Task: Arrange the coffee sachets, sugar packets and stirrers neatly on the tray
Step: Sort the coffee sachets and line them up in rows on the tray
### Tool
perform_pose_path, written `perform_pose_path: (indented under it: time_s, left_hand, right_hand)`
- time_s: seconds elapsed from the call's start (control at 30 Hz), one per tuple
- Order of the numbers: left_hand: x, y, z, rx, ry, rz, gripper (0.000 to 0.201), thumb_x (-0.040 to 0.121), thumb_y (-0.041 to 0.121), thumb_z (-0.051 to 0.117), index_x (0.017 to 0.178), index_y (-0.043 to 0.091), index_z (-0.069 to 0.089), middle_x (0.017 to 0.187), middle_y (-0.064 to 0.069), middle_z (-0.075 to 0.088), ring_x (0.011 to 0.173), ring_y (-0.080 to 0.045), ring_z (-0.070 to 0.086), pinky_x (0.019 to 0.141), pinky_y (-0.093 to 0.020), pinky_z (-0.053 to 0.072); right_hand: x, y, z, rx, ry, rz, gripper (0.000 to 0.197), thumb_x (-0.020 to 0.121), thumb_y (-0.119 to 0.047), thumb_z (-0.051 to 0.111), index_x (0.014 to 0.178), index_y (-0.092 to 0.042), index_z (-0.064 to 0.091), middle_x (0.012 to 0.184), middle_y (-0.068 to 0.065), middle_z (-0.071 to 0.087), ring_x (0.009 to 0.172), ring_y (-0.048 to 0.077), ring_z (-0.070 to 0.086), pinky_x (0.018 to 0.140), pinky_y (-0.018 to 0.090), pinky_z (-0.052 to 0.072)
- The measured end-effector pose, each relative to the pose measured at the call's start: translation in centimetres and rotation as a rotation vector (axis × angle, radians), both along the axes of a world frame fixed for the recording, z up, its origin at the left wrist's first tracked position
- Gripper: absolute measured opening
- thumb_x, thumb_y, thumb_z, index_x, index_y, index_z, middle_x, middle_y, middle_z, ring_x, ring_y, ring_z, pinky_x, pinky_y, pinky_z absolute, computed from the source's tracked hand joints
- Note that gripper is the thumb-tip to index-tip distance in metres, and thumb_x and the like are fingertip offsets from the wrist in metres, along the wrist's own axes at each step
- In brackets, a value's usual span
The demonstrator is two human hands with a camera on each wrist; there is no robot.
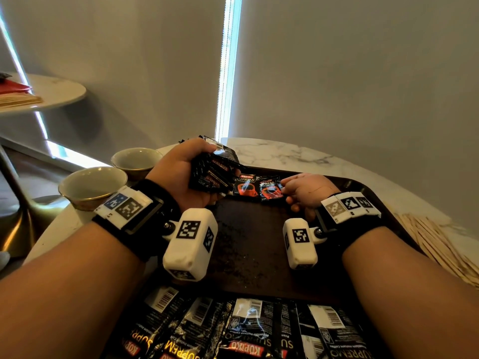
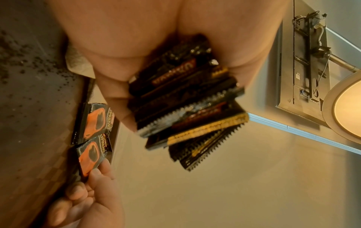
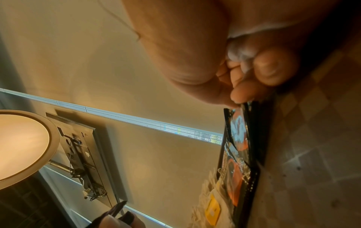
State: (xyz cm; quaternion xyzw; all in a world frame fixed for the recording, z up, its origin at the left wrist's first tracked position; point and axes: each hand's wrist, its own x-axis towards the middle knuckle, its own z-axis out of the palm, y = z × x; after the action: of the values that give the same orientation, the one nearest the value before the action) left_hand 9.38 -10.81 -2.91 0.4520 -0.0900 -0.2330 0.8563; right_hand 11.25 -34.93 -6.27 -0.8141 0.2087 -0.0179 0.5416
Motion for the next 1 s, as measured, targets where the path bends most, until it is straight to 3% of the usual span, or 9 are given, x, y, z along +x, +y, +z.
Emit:
perform_pose_path:
  time_s: [0.2, 0.4, 0.53, 0.67, 0.77, 0.9, 1.0]
  left_hand:
    - [0.0, 0.0, 0.0, 0.002, -0.001, 0.000, 0.030, 0.097, 0.025, 0.041, 0.097, 0.003, 0.062, 0.079, -0.018, 0.069, 0.062, -0.026, 0.069, 0.046, -0.029, 0.053]
    - [0.1, 0.0, -0.1, 0.004, -0.007, 0.000, 0.030, 0.097, 0.025, 0.041, 0.096, 0.003, 0.062, 0.079, -0.018, 0.069, 0.063, -0.026, 0.070, 0.047, -0.029, 0.054]
    - [0.1, 0.1, -0.2, 0.003, -0.003, -0.015, 0.031, 0.096, 0.025, 0.041, 0.097, 0.003, 0.062, 0.081, -0.018, 0.068, 0.063, -0.026, 0.070, 0.048, -0.029, 0.054]
    - [0.1, 0.1, -0.3, 0.015, 0.022, -0.034, 0.033, 0.096, 0.026, 0.042, 0.106, 0.001, 0.061, 0.088, -0.021, 0.069, 0.066, -0.028, 0.071, 0.049, -0.030, 0.055]
    - [0.3, 0.0, -0.3, 0.062, 0.037, -0.026, 0.035, 0.095, 0.026, 0.044, 0.114, 0.001, 0.059, 0.095, -0.022, 0.069, 0.072, -0.029, 0.072, 0.054, -0.033, 0.057]
    - [0.4, -0.1, -0.3, 0.123, 0.039, -0.033, 0.047, 0.081, 0.029, 0.056, 0.121, 0.005, 0.059, 0.105, -0.020, 0.068, 0.088, -0.030, 0.069, 0.069, -0.041, 0.060]
    - [0.5, 0.0, -0.2, 0.125, 0.027, -0.045, 0.038, 0.090, 0.030, 0.053, 0.117, 0.005, 0.063, 0.101, -0.018, 0.072, 0.084, -0.029, 0.072, 0.066, -0.043, 0.062]
  right_hand:
    - [0.0, -0.2, 0.1, 0.006, 0.024, -0.004, 0.025, 0.094, 0.001, 0.055, 0.118, -0.006, 0.062, 0.085, 0.014, 0.065, 0.060, 0.017, 0.056, 0.051, 0.027, 0.046]
    - [0.0, -0.1, 0.0, 0.024, 0.036, -0.027, 0.015, 0.095, -0.006, 0.058, 0.107, -0.009, 0.064, 0.092, 0.013, 0.068, 0.062, 0.015, 0.057, 0.049, 0.025, 0.041]
    - [0.4, -0.3, -0.2, 0.039, 0.044, -0.044, 0.015, 0.095, -0.014, 0.060, 0.104, -0.005, 0.066, 0.080, 0.007, 0.059, 0.057, 0.013, 0.049, 0.048, 0.025, 0.037]
    - [0.6, -0.5, -0.5, 0.123, 0.018, -0.105, 0.011, 0.094, -0.015, 0.061, 0.097, -0.006, 0.064, 0.077, 0.005, 0.054, 0.053, 0.012, 0.045, 0.044, 0.024, 0.033]
    - [0.8, -0.7, -0.5, 0.228, -0.108, -0.151, 0.009, 0.093, -0.016, 0.062, 0.097, -0.008, 0.063, 0.076, 0.004, 0.054, 0.048, 0.011, 0.044, 0.037, 0.022, 0.029]
    - [0.2, -0.4, 1.7, 0.176, -0.317, -0.009, 0.014, 0.092, -0.009, 0.063, 0.100, -0.020, 0.067, 0.079, 0.001, 0.060, 0.050, 0.010, 0.049, 0.040, 0.023, 0.033]
    - [-1.4, 1.0, 4.2, 0.166, -0.397, 0.273, 0.029, 0.085, -0.004, 0.069, 0.105, -0.026, 0.070, 0.082, -0.002, 0.064, 0.060, 0.010, 0.055, 0.045, 0.022, 0.039]
